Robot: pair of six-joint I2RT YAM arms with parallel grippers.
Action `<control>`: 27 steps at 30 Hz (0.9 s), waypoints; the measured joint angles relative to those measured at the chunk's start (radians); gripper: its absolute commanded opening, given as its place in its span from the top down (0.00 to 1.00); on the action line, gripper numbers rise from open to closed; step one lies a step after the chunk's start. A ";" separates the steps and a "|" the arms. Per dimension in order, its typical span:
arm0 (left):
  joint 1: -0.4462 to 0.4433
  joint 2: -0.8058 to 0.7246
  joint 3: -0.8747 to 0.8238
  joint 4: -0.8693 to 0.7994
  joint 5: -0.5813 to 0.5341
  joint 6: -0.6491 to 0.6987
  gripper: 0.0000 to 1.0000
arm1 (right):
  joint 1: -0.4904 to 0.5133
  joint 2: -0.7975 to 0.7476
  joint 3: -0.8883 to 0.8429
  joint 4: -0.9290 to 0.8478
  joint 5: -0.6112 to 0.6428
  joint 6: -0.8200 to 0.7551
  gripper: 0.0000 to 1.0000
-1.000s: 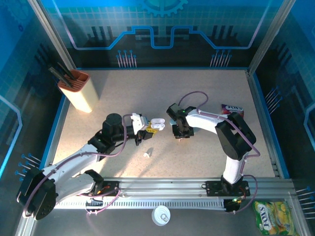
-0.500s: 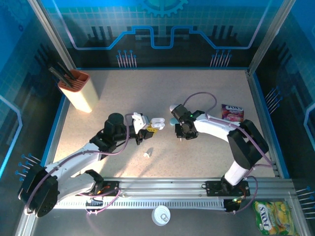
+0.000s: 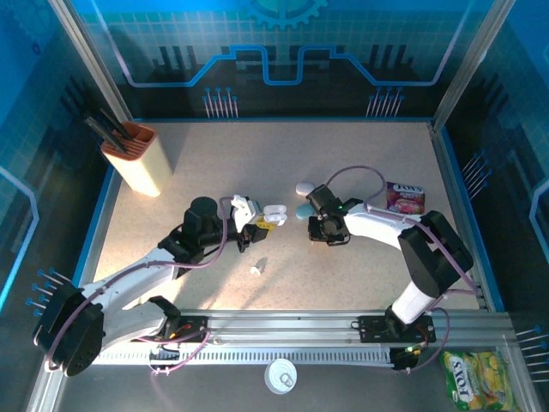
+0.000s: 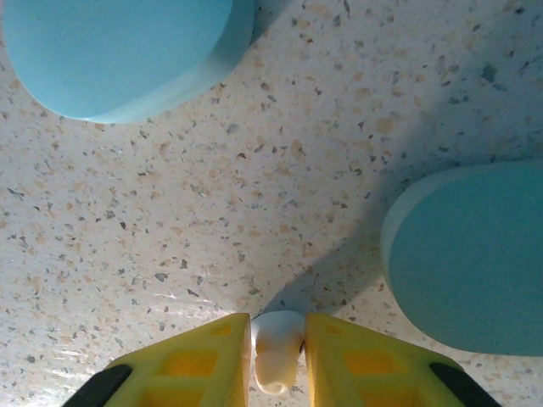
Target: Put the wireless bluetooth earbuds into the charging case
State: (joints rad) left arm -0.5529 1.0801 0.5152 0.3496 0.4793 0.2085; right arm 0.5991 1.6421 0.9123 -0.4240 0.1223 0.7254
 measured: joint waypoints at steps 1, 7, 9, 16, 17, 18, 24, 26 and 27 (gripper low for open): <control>0.000 0.000 0.000 0.000 -0.005 0.000 0.84 | 0.000 0.000 0.002 -0.004 0.000 -0.001 0.75; 0.000 -0.004 0.000 0.000 -0.017 0.000 0.84 | 0.000 0.002 0.059 -0.064 0.015 -0.012 0.63; 0.000 -0.006 0.000 0.000 -0.020 0.000 0.84 | 0.000 0.015 0.096 -0.094 0.017 -0.012 0.62; 0.000 -0.015 0.000 0.000 -0.023 0.000 0.84 | 0.000 0.110 0.177 -0.175 0.004 -0.023 0.60; 0.000 -0.018 0.000 0.000 -0.024 0.001 0.84 | 0.000 0.122 0.182 -0.184 0.000 -0.023 0.61; 0.000 -0.022 0.000 0.000 -0.024 0.001 0.84 | 0.000 0.133 0.186 -0.193 -0.004 -0.026 0.62; 0.000 -0.029 -0.001 -0.001 -0.031 0.001 0.84 | -0.001 0.180 0.213 -0.224 -0.016 -0.036 0.69; 0.000 -0.029 -0.001 -0.001 -0.031 0.001 0.83 | -0.003 0.183 0.216 -0.232 -0.018 -0.037 0.71; 0.000 -0.029 -0.001 -0.001 -0.031 0.001 0.83 | -0.005 0.184 0.217 -0.234 -0.017 -0.037 0.73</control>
State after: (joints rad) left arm -0.5529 1.0515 0.5140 0.3489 0.4480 0.2096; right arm 0.5941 1.8263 1.1290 -0.6582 0.1051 0.6880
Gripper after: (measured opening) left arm 0.169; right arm 0.290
